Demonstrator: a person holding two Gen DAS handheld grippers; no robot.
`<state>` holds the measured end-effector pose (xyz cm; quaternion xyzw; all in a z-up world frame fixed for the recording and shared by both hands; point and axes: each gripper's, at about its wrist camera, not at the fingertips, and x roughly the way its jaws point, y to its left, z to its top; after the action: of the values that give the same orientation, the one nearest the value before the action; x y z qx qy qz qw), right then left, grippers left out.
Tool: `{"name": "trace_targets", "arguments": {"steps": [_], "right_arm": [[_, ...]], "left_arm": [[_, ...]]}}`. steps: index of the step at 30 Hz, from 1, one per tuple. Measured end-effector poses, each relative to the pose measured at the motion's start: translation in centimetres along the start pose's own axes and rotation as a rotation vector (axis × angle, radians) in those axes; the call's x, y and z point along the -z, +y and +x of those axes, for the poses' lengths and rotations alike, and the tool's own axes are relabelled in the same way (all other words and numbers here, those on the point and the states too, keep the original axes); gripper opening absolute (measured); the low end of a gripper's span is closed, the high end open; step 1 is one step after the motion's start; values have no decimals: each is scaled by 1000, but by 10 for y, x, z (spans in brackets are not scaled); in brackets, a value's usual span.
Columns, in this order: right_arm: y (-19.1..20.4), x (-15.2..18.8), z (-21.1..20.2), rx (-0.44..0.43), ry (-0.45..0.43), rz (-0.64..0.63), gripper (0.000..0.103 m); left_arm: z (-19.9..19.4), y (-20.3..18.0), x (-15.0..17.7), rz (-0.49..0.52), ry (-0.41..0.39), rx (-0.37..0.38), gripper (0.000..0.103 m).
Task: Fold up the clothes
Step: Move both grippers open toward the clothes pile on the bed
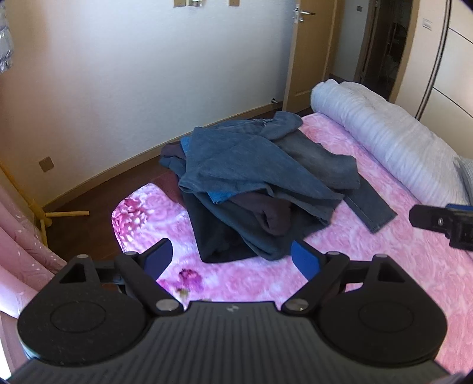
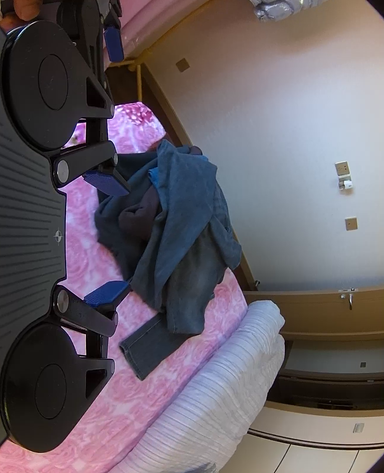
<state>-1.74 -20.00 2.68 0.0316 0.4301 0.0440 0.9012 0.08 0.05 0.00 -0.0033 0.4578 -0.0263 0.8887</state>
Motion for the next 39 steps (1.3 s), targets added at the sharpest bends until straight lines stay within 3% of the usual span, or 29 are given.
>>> {"name": "trace_targets", "arguments": {"steps": [4,9,19,39], "right_arm": [[3,-3,7,-13,-4,-3,68],[4,-9,13,-40,-23,-3,68],[-2,7,-10,-79,-123,-35,68],[-10,23,-36,-120,-122,-52,68]], "left_arm": [[6,7,-9,-27,16,32,85],[1,10,-5,-14,-86,5,85],[-23,6,-1,-9,-99,-6,85],[-53,-16,18,13,-120,-15,85]]}}
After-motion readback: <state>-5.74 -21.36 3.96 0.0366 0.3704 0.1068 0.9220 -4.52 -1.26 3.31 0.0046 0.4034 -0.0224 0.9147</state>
